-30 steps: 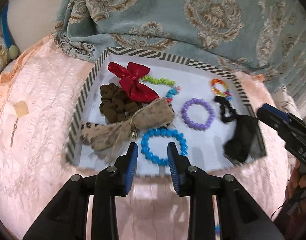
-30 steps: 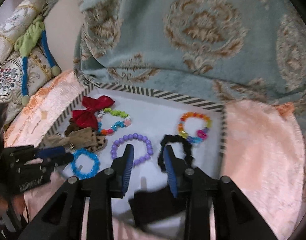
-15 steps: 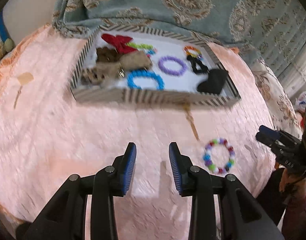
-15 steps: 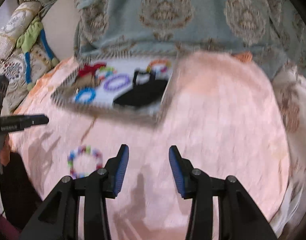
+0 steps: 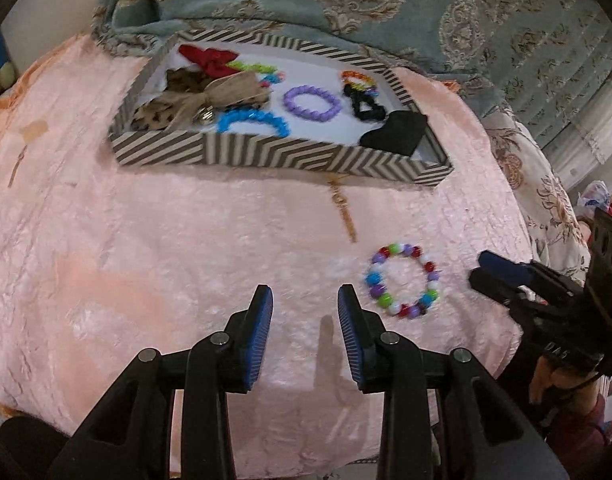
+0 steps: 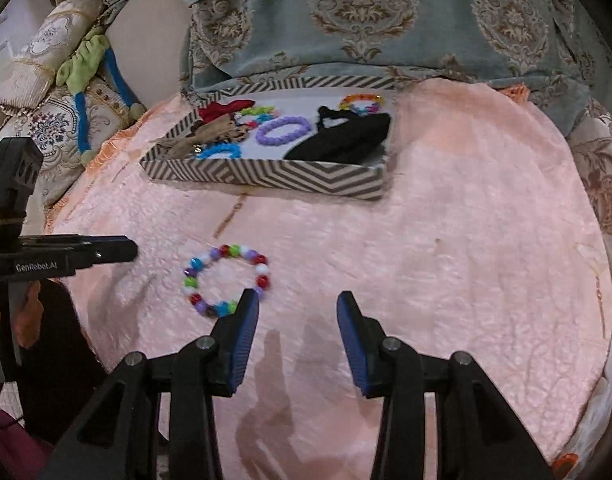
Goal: Organize jewelry
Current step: 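Withdraw both tools from the box toward the multicolor bead bracelet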
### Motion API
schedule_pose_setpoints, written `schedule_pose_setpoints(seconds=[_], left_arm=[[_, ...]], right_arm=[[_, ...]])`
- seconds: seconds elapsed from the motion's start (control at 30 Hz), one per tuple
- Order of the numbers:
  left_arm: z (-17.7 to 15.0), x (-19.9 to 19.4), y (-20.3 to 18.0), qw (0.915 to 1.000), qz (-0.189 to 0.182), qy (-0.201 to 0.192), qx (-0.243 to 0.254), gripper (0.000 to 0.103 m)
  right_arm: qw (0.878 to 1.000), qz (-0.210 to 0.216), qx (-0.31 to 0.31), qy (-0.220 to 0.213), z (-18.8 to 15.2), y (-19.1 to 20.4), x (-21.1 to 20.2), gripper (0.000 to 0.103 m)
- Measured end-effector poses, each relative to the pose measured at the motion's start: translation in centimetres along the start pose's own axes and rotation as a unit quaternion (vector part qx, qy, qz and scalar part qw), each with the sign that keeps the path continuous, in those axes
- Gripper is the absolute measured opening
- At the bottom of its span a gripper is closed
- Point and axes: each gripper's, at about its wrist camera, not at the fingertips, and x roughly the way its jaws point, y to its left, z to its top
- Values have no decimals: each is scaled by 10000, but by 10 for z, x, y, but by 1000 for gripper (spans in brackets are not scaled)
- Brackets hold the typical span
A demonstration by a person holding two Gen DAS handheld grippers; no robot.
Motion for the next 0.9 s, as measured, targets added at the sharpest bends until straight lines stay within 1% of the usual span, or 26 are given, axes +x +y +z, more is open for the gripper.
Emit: schedule_pose_setpoints(seconds=[0.07, 0.13, 0.27, 0.4, 0.6, 0.73, 0.9], left_arm=[[2, 0, -5, 10000, -87, -28, 15, 18], [3, 3, -8, 9999, -98, 17, 19, 18], [4, 9, -12, 10000, -18, 62, 8, 18], [4, 13, -17, 10000, -34, 89, 3, 18], [6, 22, -24, 9998, -74, 156, 22, 18], [4, 28, -25, 9997, -94, 242, 2, 18], [3, 30, -26, 9996, -148, 261, -5, 18]], right_arm=[[10000, -19, -6, 4, 2, 4, 4, 43], [10000, -72, -14, 20, 2, 7, 7, 43], [10000, -64, -14, 15, 1, 7, 7, 43], [9999, -124, 21, -9, 1, 2, 4, 43], [9999, -96, 96, -48, 2, -4, 2, 43], [10000, 5, 27, -21, 2, 2, 4, 43], [10000, 6, -80, 29, 3, 8, 10, 42]])
